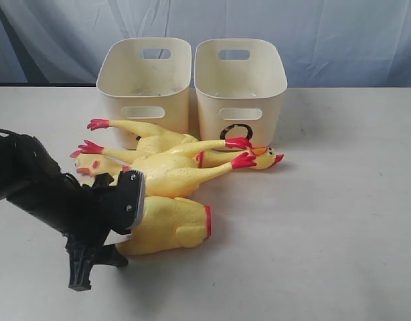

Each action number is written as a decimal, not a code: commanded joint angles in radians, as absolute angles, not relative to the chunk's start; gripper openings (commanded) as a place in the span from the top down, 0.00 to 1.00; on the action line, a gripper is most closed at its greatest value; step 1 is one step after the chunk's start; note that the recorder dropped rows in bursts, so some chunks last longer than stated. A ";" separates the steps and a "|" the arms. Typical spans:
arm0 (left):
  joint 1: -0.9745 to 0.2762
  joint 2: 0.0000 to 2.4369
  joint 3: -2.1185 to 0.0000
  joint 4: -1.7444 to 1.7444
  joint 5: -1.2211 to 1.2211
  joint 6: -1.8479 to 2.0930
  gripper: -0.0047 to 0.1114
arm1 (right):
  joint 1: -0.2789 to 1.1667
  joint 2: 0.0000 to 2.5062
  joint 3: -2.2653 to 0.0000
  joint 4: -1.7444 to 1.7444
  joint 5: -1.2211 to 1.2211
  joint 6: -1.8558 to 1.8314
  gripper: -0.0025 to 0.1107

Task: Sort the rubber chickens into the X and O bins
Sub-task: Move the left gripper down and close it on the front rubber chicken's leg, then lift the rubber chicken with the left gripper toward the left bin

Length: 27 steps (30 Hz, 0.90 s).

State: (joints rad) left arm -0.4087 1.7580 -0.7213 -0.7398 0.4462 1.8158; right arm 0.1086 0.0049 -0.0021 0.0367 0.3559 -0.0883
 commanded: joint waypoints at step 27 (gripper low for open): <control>-0.412 1.821 -0.718 -0.740 0.527 1.814 0.96 | 0.112 0.000 0.000 0.039 0.345 -0.092 0.96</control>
State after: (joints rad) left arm -0.4087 1.7960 -0.7340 -0.7794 0.5069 1.8140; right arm 0.1086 0.0049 -0.0021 0.0367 0.3559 -0.0883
